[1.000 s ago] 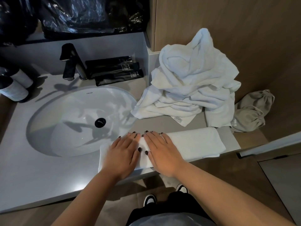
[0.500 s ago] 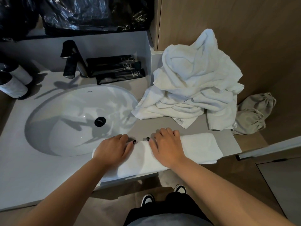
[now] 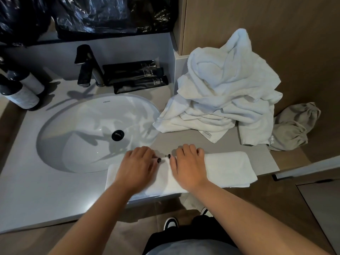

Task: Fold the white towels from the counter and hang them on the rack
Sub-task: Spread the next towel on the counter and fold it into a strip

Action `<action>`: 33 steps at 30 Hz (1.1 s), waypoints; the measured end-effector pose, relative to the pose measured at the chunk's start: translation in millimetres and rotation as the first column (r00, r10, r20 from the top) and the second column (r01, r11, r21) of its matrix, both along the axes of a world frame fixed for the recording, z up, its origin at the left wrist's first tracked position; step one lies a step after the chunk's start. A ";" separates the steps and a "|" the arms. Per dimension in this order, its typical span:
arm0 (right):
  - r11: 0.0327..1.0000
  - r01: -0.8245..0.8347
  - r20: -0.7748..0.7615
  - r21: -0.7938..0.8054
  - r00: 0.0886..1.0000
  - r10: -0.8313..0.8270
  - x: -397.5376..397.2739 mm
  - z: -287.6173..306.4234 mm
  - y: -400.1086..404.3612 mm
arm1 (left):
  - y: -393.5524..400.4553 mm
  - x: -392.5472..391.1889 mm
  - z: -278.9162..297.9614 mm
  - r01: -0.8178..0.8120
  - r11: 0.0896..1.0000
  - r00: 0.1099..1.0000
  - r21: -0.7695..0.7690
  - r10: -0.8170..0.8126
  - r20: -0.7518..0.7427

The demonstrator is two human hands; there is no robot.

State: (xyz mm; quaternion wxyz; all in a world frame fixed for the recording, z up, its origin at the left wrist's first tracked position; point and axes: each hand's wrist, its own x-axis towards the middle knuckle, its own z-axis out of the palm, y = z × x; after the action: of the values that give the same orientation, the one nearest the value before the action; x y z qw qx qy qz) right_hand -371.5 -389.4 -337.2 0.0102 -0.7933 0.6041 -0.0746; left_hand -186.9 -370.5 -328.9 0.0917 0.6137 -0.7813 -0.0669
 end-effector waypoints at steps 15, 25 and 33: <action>0.912 -0.331 -0.031 0.241 0.937 0.348 -80.4 2.7 -9.4 | 38.4 10.1 -13.7 -0.025 0.976 0.997 0.215 0.010 0.070; 0.912 -0.272 -0.146 0.306 0.934 0.327 -147.3 8.2 -13.8 | 41.9 45.9 -7.4 0.177 0.955 0.977 0.237 -0.200 0.074; 0.921 -0.250 -0.073 0.297 0.956 0.284 -146.2 6.8 -15.4 | 41.8 60.2 -4.1 0.219 0.932 0.971 0.288 -0.239 0.034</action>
State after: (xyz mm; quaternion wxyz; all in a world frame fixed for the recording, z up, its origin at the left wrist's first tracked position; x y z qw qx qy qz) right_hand -517.7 -404.7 -330.3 0.0998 -0.8615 0.4942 0.0609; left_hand -126.7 -328.7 -333.0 -0.0318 0.5271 -0.8326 -0.1669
